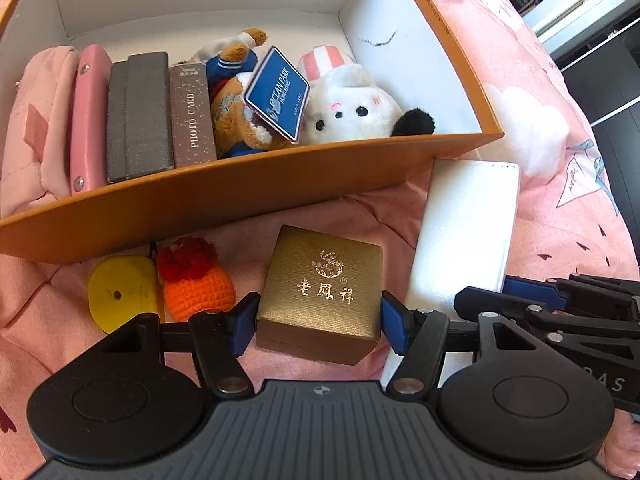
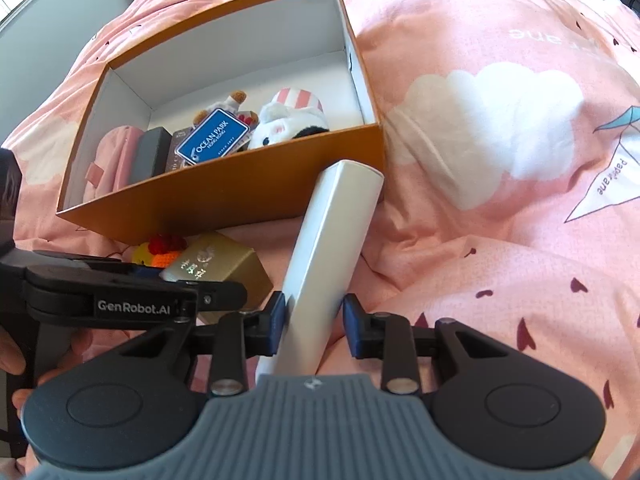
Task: Organize objects
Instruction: 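Lift the gold gift box with the left tool while the right tool lifts the white box over the box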
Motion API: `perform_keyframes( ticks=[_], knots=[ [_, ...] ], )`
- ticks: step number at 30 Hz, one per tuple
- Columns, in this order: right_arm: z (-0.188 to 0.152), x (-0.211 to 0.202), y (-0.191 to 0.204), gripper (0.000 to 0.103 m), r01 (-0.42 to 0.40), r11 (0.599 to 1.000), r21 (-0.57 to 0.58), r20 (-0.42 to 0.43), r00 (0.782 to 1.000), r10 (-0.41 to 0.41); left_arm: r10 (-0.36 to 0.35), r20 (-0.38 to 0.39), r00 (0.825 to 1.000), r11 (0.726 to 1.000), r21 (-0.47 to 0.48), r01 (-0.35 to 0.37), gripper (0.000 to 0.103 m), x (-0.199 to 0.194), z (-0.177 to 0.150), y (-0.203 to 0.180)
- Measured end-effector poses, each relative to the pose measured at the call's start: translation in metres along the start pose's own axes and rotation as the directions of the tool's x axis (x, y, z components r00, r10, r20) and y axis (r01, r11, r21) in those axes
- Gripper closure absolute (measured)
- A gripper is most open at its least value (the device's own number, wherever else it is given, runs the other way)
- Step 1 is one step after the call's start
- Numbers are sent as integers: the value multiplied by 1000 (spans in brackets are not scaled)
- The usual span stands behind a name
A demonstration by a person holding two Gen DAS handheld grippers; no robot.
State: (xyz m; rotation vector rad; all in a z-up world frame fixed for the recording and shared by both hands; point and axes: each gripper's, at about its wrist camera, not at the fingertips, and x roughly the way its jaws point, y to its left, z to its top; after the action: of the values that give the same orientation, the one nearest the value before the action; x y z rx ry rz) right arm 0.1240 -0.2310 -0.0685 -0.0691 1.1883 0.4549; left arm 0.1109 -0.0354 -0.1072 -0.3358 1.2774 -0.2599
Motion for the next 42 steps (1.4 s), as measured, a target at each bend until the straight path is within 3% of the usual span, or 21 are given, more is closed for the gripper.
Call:
perform_keyframes(
  ticks=[10, 22, 30, 42],
  knots=[
    [5, -26, 5, 73, -8, 1000, -24, 46, 999, 9, -15, 139, 990, 995, 103, 0, 32, -23, 6, -6],
    [12, -75, 13, 75, 2, 998, -70, 134, 991, 7, -28, 185, 982, 980, 199, -9, 32, -69, 3, -18],
    [26, -106, 24, 75, 9, 993, -118, 219, 976, 17, -115, 242, 963, 981, 177, 72, 33, -101, 11, -22],
    [90, -98, 40, 75, 54, 968, -243, 309, 951, 24, -90, 389, 917, 993, 105, 52, 33, -129, 63, -5]
  ],
)
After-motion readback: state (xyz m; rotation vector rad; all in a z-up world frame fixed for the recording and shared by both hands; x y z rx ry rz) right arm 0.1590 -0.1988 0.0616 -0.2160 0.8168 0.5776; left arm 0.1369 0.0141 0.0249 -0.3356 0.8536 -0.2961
